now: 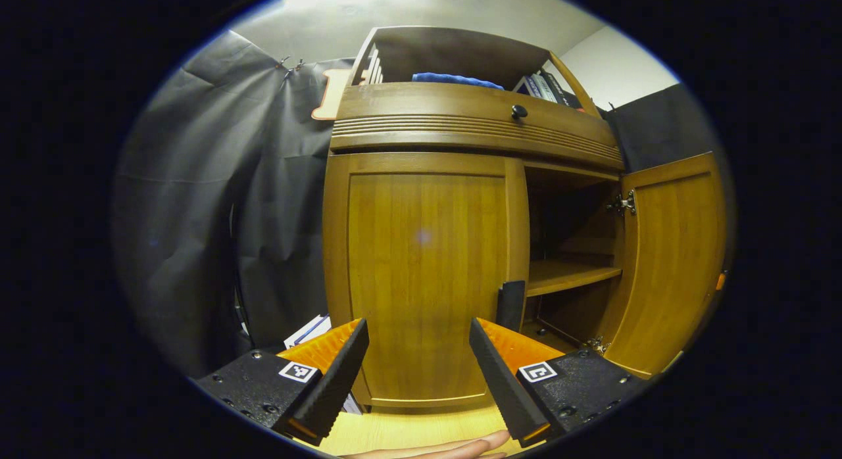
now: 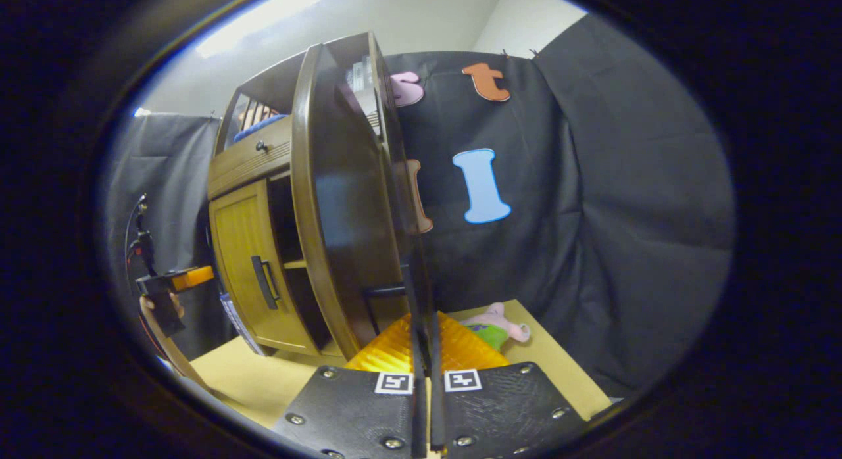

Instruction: Open the right door of the double-door shoe cabinet with the right hand, and open the left door with the left hand.

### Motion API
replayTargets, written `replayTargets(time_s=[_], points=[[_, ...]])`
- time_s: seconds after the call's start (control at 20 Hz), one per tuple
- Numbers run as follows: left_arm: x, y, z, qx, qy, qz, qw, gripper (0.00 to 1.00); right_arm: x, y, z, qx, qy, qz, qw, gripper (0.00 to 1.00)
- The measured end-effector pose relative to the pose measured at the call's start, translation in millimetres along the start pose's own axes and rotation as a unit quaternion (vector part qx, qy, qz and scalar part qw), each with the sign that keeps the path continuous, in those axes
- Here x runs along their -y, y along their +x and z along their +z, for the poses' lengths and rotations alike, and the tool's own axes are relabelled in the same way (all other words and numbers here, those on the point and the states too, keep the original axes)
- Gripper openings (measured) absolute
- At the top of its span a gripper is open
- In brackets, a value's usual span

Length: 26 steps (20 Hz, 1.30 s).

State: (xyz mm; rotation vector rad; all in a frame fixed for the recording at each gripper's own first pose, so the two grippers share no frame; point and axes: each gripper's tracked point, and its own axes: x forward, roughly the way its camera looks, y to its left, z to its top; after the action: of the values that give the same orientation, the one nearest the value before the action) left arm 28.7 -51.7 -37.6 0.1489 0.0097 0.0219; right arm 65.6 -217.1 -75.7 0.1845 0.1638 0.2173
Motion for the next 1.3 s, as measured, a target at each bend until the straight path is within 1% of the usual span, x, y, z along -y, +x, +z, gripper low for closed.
replayTargets(time_s=[0.05, 0.15, 0.2, 0.25, 0.3, 0.35, 0.4, 0.45, 0.5, 0.55, 0.65, 0.7, 0.8, 0.85, 0.9, 0.95, 1.0, 1.05, 1.1, 1.25, 1.3], points=[[2.2, 0.1, -0.1, 0.001, 0.002, 0.0, 1.0, 0.95, 0.3, 0.5, 0.1, 0.001, 0.002, 0.004, 1.0, 0.03], [8.4, 0.9, -2.4, 0.005, 0.004, -0.001, 1.0, 0.95, -3.0, 0.1, -0.6, -0.002, 0.02, 0.015, 1.0, 0.03], [12.3, 1.7, -2.2, 0.006, 0.005, -0.003, 1.0, 0.95, -3.4, -2.1, 0.1, -0.003, 0.029, 0.017, 0.999, 0.11], [15.2, 1.7, -5.1, 0.005, 0.006, -0.002, 1.0, 0.95, -1.9, -3.4, 1.3, -0.002, 0.033, 0.018, 0.999, 0.03], [19.6, 1.7, -7.3, 0.003, 0.004, -0.003, 1.0, 0.92, 0.8, -4.6, 1.2, 0.0, 0.033, 0.018, 0.999, 0.03], [26.4, 1.0, -9.5, 0.003, 0.002, -0.008, 1.0, 0.95, 4.1, -9.6, 1.7, 0.003, 0.032, 0.015, 0.999, 0.06], [33.8, 1.6, -10.7, 0.002, 0.003, -0.013, 1.0, 0.96, 4.6, -15.4, 5.1, 0.009, 0.036, 0.018, 0.999, 0.02], [40.0, 2.1, -13.2, 0.001, 0.003, -0.017, 1.0, 0.92, 3.6, -21.0, 8.3, 0.016, 0.047, 0.026, 0.998, 0.19], [45.2, 2.8, -12.5, 0.007, 0.004, -0.019, 1.0, 0.92, 5.1, -28.6, 9.6, 0.019, 0.057, 0.029, 0.998, 0.19], [49.3, 4.3, -9.8, 0.015, 0.005, -0.016, 1.0, 0.92, 12.8, -35.4, 10.2, 0.023, 0.054, 0.02, 0.998, 0.19], [53.9, 11.5, -12.0, 0.023, 0.006, -0.001, 1.0, 0.92, 34.7, -55.8, 21.8, 0.049, 0.04, -0.017, 0.998, 0.2], [59.8, 17.0, -17.2, 0.016, 0.006, -0.002, 1.0, 0.92, 41.4, -66.3, 25.4, 0.063, 0.038, -0.035, 0.997, 0.33], [72.4, 30.1, -33.7, -0.005, 0.003, -0.007, 1.0, 0.92, 56.7, -83.3, 26.8, 0.081, 0.06, -0.07, 0.992, 0.51], [76.8, 40.2, -38.1, -0.008, 0.003, -0.002, 1.0, 0.92, 62.0, -91.6, 26.7, 0.088, 0.076, -0.079, 0.99, 0.59], [78.6, 50.8, -39.1, -0.007, 0.009, 0.008, 1.0, 0.92, 66.8, -99.9, 25.4, 0.093, 0.091, -0.09, 0.987, 0.61], [82.2, 60.8, -41.8, -0.01, 0.016, 0.012, 1.0, 0.92, 73.1, -108.4, 23.6, 0.096, 0.099, -0.103, 0.985, 0.57], [86.5, 70.9, -46.3, -0.016, 0.02, 0.013, 1.0, 0.92, 78.2, -113.5, 22.7, 0.099, 0.103, -0.114, 0.983, 0.77], [91.1, 79.4, -51.5, -0.019, 0.021, 0.012, 1.0, 0.92, 82.1, -116.6, 22.5, 0.103, 0.106, -0.122, 0.981, 0.67], [93.3, 85.5, -51.6, -0.017, 0.024, 0.015, 0.999, 0.92, 85.1, -122.9, 23.7, 0.106, 0.104, -0.131, 0.98, 0.77], [102.4, 97.6, -48.1, -0.008, 0.024, 0.015, 1.0, 0.92, 86.9, -136.1, 42.6, 0.125, 0.066, -0.154, 0.978, 0.97], [104.2, 101.1, -47.5, -0.009, 0.027, 0.017, 0.999, 0.92, 85.2, -139.8, 49.5, 0.127, 0.053, -0.16, 0.977, 0.9]])
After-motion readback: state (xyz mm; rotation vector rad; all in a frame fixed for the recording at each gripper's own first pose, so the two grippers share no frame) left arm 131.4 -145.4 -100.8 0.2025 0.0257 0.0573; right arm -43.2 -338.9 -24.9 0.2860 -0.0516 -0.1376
